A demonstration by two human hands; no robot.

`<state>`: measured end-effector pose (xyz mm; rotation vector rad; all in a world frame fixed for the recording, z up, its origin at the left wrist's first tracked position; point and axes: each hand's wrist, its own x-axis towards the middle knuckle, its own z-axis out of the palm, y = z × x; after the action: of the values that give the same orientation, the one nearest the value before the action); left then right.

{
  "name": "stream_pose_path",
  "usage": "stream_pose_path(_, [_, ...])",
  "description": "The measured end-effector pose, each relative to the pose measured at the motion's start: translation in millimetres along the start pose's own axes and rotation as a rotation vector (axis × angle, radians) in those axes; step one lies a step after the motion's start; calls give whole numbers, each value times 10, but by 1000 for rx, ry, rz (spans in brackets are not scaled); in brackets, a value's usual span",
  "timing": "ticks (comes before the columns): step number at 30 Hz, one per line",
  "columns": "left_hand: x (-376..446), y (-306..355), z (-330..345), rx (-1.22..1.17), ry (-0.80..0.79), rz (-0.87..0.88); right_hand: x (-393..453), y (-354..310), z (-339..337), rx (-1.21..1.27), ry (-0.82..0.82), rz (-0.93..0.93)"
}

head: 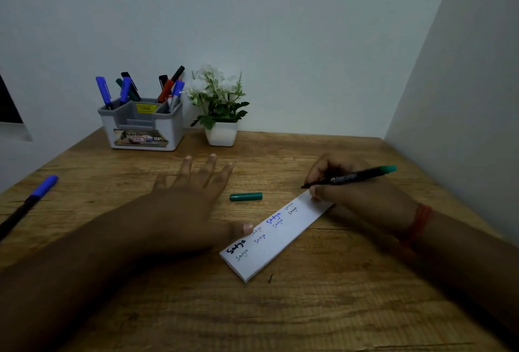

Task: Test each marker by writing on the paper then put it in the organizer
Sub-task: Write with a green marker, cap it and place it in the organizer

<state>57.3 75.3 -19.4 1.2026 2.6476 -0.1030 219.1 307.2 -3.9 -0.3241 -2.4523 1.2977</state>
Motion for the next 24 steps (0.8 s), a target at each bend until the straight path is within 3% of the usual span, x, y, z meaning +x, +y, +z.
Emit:
stream_pose_path(5, [3, 13, 4, 1, -80, 12, 16, 93, 23, -70, 16, 10])
stream_pose_path(24, [81, -57, 48, -5, -95, -11, 49, 182, 16, -107, 7, 21])
